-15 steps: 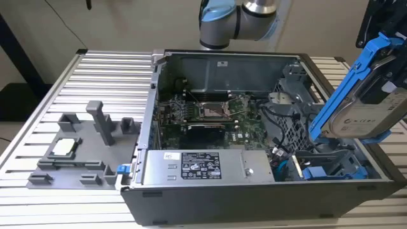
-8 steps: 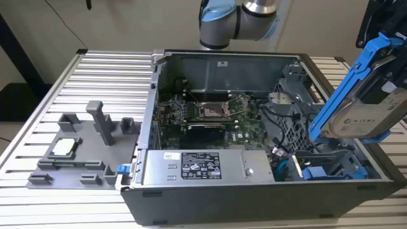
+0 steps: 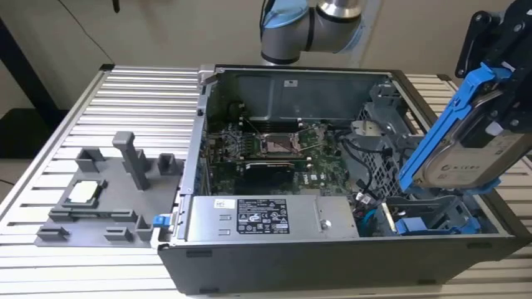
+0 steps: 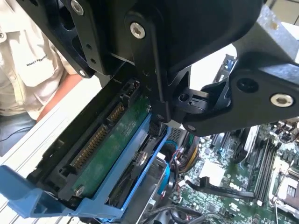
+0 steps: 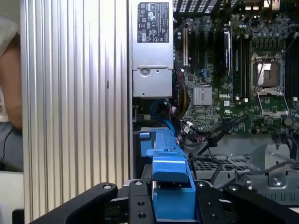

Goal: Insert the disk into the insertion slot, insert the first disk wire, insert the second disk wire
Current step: 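Insert the disk into the insertion slot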

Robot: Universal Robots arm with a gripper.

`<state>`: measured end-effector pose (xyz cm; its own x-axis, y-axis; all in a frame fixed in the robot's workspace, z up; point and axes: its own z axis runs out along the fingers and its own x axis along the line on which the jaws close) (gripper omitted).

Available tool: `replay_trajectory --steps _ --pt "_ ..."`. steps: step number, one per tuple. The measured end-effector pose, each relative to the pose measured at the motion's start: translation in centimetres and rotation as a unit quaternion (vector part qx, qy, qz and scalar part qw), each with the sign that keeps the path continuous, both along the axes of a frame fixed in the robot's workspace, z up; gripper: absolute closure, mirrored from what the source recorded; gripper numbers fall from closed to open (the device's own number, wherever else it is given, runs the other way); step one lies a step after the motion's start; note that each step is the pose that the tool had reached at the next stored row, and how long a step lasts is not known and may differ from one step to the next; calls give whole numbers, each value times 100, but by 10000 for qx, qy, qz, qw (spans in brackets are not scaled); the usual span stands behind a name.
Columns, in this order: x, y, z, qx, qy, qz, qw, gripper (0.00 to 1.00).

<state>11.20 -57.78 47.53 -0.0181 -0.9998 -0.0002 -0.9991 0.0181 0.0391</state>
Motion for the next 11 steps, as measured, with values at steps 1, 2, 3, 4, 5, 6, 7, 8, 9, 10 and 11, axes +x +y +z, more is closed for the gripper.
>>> replay_trajectory --steps 1,2,3,4,5,6,7,8,9,10,11 --pt "3 0 -16 1 0 0 10000 67" --pt "7 0 -28 1 0 1 10000 67" --pt "25 -1 -57 1 0 0 10000 67" --pt "34 -1 -80 1 0 0 10000 67" --pt "41 -1 -111 0 -1 0 10000 67" --pt "44 -2 -128 1 -2 0 10000 67" --pt "47 -2 -143 1 -3 0 10000 67" --pt "51 -2 -160 1 -4 0 10000 67" --pt "53 -2 -172 1 -5 0 10000 67" --pt "69 -3 -228 2 -6 0 10000 67" --pt "83 -2 -268 1 -7 0 10000 67"
